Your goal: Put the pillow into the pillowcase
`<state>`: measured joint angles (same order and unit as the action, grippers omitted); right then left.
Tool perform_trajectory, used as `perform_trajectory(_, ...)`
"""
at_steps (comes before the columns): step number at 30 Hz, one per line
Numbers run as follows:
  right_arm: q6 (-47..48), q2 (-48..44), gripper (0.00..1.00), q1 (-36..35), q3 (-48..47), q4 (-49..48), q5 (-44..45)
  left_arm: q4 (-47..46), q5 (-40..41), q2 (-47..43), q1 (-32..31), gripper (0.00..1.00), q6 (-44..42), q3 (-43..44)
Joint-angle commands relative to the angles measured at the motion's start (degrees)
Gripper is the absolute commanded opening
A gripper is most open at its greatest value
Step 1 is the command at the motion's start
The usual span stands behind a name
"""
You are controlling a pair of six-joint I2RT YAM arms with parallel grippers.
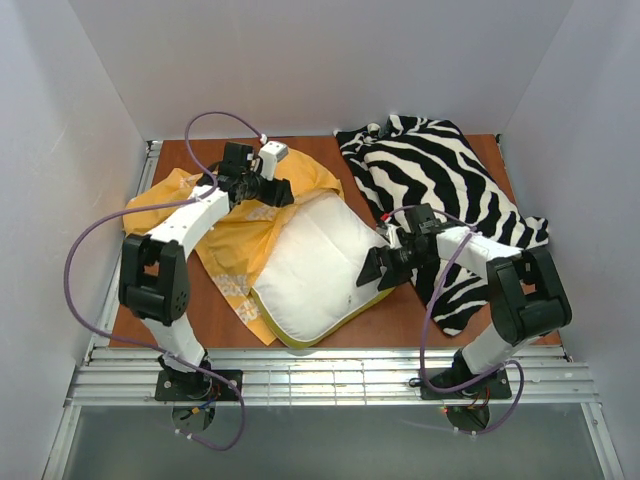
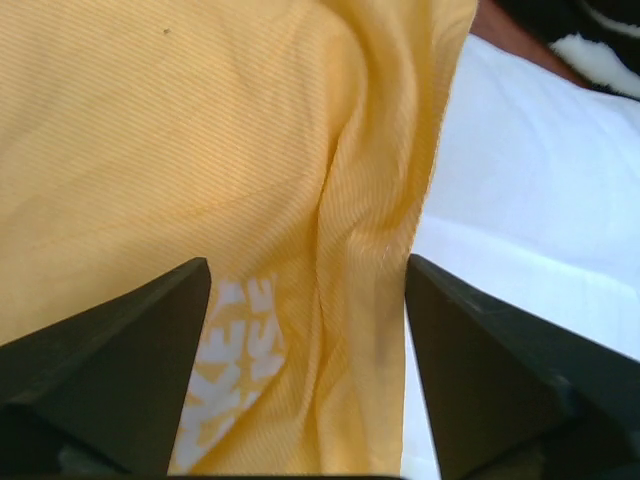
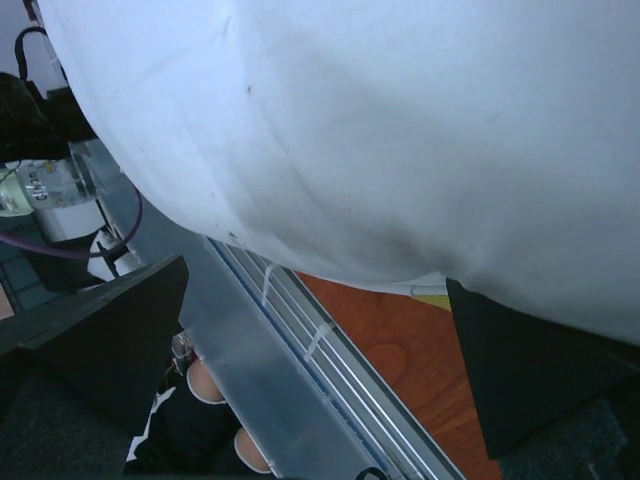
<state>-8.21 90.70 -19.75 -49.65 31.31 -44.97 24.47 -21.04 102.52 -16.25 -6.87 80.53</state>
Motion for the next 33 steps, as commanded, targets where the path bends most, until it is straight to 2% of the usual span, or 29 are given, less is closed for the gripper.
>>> perform_trajectory(1, -6.10, 3.25, 0.99, -1.78, -3.16, -10.54, 2.06, 0.32, 2.80, -12.31, -2.55, 0.76, -6.47, -3.96)
perform_trajectory(3, -8.74, 7.29, 0.95, -1.87, -3.70, -15.38, 3.05, -0.30, 6.17, -13.13, -5.27, 0.79, -9.28, -3.28)
perform_trajectory(4, -9.71, 8.52, 0.88, -2.13, -4.66, -17.23, 3.05, -0.21, 9.66, -11.48, -6.15, 0.79, -9.82, -2.23)
perform_trajectory(5, -9.98, 10.27, 0.68, -2.57, -5.28, -19.86, 3.31, -0.21, 11.70, -10.07, -7.12, 0.79, -10.26, 0.56)
perform_trajectory(6, -10.16, 10.55, 0.58, -3.53, -5.72, -20.75, 4.35, -0.21, 13.11, -8.23, -8.87, 0.79, -11.57, 2.16)
perform_trajectory(7, -9.99, 10.55, 0.40, -4.07, -5.98, -21.98, 4.71, -0.21, 14.52, -6.21, -9.84, 0.79, -12.45, 3.83)
perform_trajectory(9, -9.28, 8.98, 0.21, -5.38, -5.20, -23.92, 6.12, 0.23, 19.44, 1.43, -12.75, 0.80, -13.86, 9.80)
perform_trajectory(10, -9.20, 7.67, 0.06, -5.56, -4.24, -24.45, 6.73, 0.58, 19.98, 6.50, -13.19, 0.80, -13.52, 12.26)
perform_trajectory(12, -8.85, 6.78, 0.01, -5.65, -3.53, -24.81, 6.65, 0.06, 19.72, 10.57, -13.46, 0.80, -11.42, 17.62)
perform_trajectory(15, -7.53, 4.67, 0.01, -5.65, -1.25, -24.63, 7.18, -1.00, 24.10, 19.62, -14.16, 0.80, -11.23, 25.07)
perform_trajectory(17, -7.61, 2.40, 0.17, -5.65, 0.94, -24.19, 7.70, -0.83, 27.96, 25.94, -14.77, 0.81, -12.72, 29.31)
perform_trajectory(18, -7.79, 1.68, 0.41, -5.65, 1.57, -22.36, 8.58, -1.00, 29.20, 27.72, -14.95, 0.81, -13.68, 31.77)
perform_trajectory(20, -7.53, -1.04, 0.72, -5.48, 3.06, -20.60, 11.38, -1.35, 33.41, 32.53, -15.56, 0.82, -17.72, 34.50)
perform_trajectory(21, -7.09, -1.92, 0.98, -5.39, 3.41, -18.85, 12.53, -1.35, 37.26, 33.61, -15.57, 0.82, -18.78, 36.26)
perform_trajectory(22, -6.48, -3.32, 0.99, -5.48, 3.59, -18.39, 13.84, -1.35, 39.30, 34.67, -15.57, 0.81, -19.66, 36.71)
perform_trajectory(25, -6.12, -1.16, 0.98, -5.30, 2.37, -17.42, 16.93, -1.53, 40.11, 35.20, -14.78, 0.65, -20.64, 35.66)
perform_trajectory(26, -5.86, 0.43, 0.99, -5.21, 1.49, -17.42, 16.06, -1.53, 39.94, 35.03, -14.77, 0.46, -21.33, 35.31)
perform_trajectory(27, -5.59, 2.10, 0.99, -5.21, -0.78, -17.51, 15.71, -1.53, 39.41, 34.59, -14.86, 0.33, -21.34, 35.05)
perform_trajectory(30, -6.29, 8.87, 0.99, -5.21, -3.87, -19.78, 13.95, -1.27, 37.39, 33.19, -15.04, 0.10, -20.81, 34.25)
perform_trajectory(32, -8.74, 11.43, 0.93, -5.21, -4.93, -24.44, 11.41, -1.00, 35.63, 31.26, -15.48, 0.00, -20.99, 33.29)
perform_trajectory(33, -9.45, 12.04, 0.84, -5.21, -5.11, -26.19, 10.79, -1.00, 34.24, 30.47, -15.48, 0.00, -20.90, 32.68)
